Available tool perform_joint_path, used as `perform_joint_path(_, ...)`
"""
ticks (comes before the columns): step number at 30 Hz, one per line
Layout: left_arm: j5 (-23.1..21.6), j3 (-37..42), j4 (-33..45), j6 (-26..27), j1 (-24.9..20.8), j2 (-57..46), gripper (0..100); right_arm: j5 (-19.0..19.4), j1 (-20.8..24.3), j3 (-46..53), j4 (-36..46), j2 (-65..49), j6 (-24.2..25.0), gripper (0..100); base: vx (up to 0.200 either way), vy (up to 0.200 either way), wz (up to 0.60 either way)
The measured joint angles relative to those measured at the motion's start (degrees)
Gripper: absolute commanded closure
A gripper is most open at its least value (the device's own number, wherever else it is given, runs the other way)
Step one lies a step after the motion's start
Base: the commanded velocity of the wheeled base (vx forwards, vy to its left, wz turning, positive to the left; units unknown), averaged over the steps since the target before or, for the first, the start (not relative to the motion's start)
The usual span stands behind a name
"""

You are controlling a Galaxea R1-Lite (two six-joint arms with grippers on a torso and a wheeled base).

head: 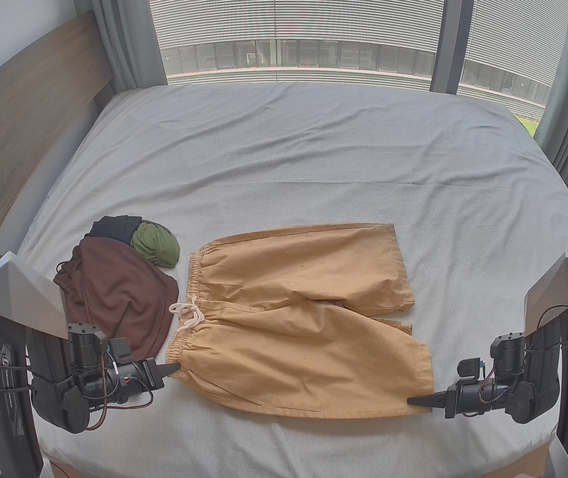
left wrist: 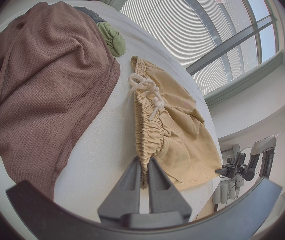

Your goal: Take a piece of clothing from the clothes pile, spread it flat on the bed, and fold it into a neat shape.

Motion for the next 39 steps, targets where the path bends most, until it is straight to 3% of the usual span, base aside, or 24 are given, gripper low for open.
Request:
perform_joint_path(17,0.0,0.38,0.09,-0.11,0.41,0.24,100,0.02,-0.05,0.5,0.0,0.0,-0.02,100,0.0,0.0,0.0)
perform_joint_path(18,0.0,0.41,0.09,-0.11,0.45,0.24,100,0.02,0.0,0.5,0.02,0.0,0.0,0,0.0,0.0,0.0)
perform_joint_path(19,0.0,0.5,0.09,-0.09,0.5,0.24,100,0.0,0.0,0.5,0.02,0.0,0.0,0,0.0,0.0,0.0)
perform_joint_path(20,0.02,0.66,0.09,-0.09,0.56,0.24,0,0.0,0.0,0.5,0.02,0.0,-0.02,0,0.0,0.0,0.0)
perform_joint_path(34,0.09,-1.24,0.02,-0.96,1.41,-0.04,0,-0.11,-2.04,-2.21,-0.04,-0.02,0.46,0,0.0,0.0,0.0)
perform_joint_path(39,0.26,-2.18,0.0,-0.9,1.24,-0.04,0,-1.37,-3.67,-7.35,0.0,0.0,4.68,0,0.0,0.0,0.0)
